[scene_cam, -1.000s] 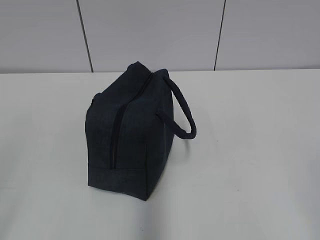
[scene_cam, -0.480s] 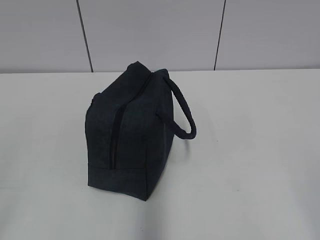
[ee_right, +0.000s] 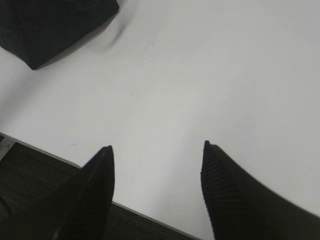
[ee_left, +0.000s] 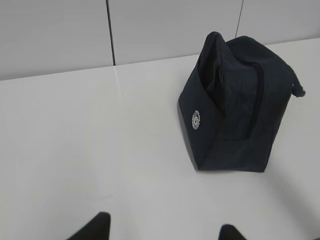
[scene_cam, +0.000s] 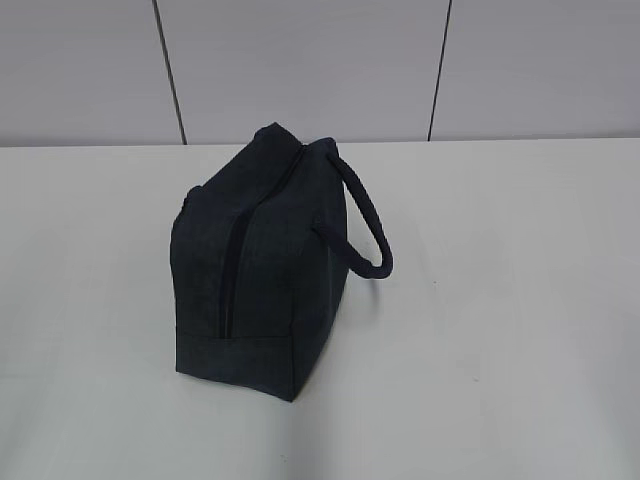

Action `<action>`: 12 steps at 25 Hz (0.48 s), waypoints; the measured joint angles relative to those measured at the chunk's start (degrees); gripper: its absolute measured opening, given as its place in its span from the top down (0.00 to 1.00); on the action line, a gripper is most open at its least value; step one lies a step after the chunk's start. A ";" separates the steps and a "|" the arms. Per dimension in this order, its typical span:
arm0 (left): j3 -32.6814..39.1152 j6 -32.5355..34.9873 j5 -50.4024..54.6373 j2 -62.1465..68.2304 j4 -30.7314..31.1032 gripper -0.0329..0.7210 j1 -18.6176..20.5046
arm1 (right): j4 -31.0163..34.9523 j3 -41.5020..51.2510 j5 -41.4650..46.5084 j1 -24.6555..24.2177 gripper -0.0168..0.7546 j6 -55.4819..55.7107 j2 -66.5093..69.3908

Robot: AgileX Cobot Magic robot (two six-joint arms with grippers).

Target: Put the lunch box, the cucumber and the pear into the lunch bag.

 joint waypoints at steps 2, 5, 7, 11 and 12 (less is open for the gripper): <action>0.00 0.00 0.00 0.00 0.00 0.44 0.00 | 0.00 0.00 -0.09 0.00 0.42 0.00 0.00; 0.00 0.00 0.00 0.00 0.00 0.45 0.00 | 0.00 0.00 -0.09 0.00 0.42 0.00 0.00; 0.00 0.00 0.00 0.00 0.00 0.46 0.00 | 0.00 0.00 -0.09 0.00 0.42 0.00 0.00; 0.00 0.00 0.00 0.00 0.00 0.48 0.00 | 0.00 0.00 -0.09 0.00 0.42 0.00 0.00; 0.00 0.00 0.00 0.00 0.00 0.48 0.12 | 0.00 0.00 -0.09 0.00 0.42 0.00 0.00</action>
